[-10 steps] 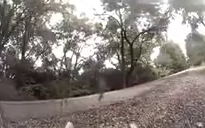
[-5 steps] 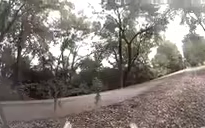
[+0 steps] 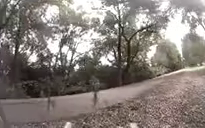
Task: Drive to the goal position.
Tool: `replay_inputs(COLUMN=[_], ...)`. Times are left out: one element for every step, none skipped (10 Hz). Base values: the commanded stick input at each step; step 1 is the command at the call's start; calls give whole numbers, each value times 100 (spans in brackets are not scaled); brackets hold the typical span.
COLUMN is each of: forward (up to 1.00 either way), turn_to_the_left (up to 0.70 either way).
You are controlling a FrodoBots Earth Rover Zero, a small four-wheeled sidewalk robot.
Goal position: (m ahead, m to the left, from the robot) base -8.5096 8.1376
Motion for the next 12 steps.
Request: replay_inputs(forward=[45,45,45,45,45,45,45,45,45,45,45,45], turn_to_the_left=[0,0,0,0,0,0,0,5,25,25,25,25])
